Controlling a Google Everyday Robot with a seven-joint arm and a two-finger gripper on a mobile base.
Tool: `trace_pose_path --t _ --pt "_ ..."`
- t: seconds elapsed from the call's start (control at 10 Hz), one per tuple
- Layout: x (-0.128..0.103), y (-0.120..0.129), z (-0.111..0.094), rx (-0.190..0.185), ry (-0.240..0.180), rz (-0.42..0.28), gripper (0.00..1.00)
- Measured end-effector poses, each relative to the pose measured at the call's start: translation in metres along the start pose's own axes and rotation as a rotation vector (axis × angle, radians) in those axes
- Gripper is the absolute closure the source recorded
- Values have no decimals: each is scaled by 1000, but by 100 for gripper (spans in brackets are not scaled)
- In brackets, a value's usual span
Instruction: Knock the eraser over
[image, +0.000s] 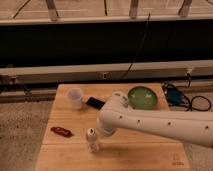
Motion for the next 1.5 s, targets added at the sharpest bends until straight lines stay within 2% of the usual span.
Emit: trace_pose_path --t 0.2,0.4,0.8,1.0,1.3,1.5 --pt "-15 -12 -5 30 -11 -34 100" --pt "-30 -34 -6 58 -23 -93 100" --pt "-56 -67 -1 71 -78 -179 100" --pt "-68 -77 -2 88 -98 -201 100" --pt "-69 -74 2 74 -79 -199 100" --pt "-73 -79 0 79 -90 -211 100"
